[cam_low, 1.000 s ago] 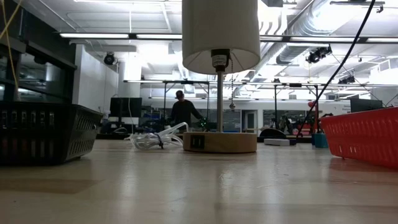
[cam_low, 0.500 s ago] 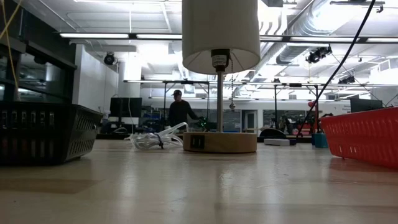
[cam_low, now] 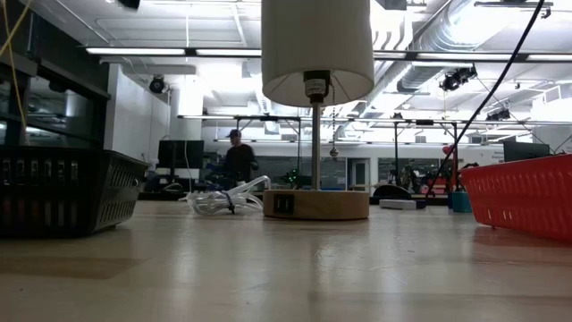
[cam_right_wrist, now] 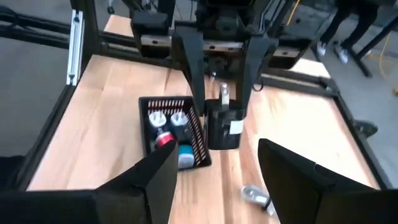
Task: Pick & Place Office items
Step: Put the black charger adapter into the black bin
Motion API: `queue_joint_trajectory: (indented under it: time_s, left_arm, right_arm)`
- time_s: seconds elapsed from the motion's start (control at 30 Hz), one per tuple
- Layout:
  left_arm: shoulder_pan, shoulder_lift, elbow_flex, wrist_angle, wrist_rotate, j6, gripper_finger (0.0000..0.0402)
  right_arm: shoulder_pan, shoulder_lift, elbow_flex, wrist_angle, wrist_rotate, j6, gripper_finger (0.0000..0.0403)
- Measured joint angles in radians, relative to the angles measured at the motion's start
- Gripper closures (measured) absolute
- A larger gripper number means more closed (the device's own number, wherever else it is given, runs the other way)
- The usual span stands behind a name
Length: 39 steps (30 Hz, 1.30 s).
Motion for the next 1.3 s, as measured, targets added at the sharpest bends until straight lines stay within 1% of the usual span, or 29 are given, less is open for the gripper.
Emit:
queue_joint_trajectory:
  time_s: [0.27,0.37,0.47,0.6,0.7,0.87,1.03,1.13,1.23,1.3]
  left_arm:
    - [-0.002,0.000,0.000,-0.290,0.011,-0.331,0.0253]
    - [-0.013,0.000,0.000,-0.388,0.060,-0.450,0.0253]
    - [-0.034,0.000,0.000,-0.487,0.100,-0.579,0.0253]
    - [-0.065,0.000,0.000,-0.606,0.121,-0.733,0.0253]
    - [-0.078,0.002,0.000,-0.659,0.145,-0.807,0.0253]
    - [-0.080,0.035,0.000,-0.654,0.153,-0.824,0.0253]
    - [-0.068,0.119,0.000,-0.603,0.151,-0.824,0.0252]
    - [-0.068,0.167,0.002,-0.522,0.153,-0.779,0.0252]
    - [-0.069,0.184,0.001,-0.430,0.154,-0.704,0.0252]
    - [-0.068,0.187,0.003,-0.420,0.153,-0.688,0.0252]
  right_arm:
    - [-0.001,-0.003,0.000,-0.069,0.001,0.118,0.0195]
    - [-0.001,-0.003,0.000,-0.093,-0.006,0.144,0.0195]
    - [-0.001,-0.003,0.000,-0.106,-0.043,0.168,0.0195]
    - [-0.001,-0.003,0.000,-0.111,-0.055,0.172,0.0195]
    - [-0.001,-0.003,0.000,-0.111,-0.055,0.172,0.0195]
    - [-0.001,-0.003,0.000,-0.110,-0.055,0.172,0.0195]
    - [-0.001,-0.003,0.000,-0.106,-0.055,0.172,0.0195]
    - [-0.001,-0.003,0.000,-0.106,-0.054,0.172,0.0195]
    - [-0.001,-0.002,0.000,-0.105,-0.054,0.172,0.0195]
    - [-0.001,-0.002,0.000,-0.105,-0.055,0.174,0.0195]
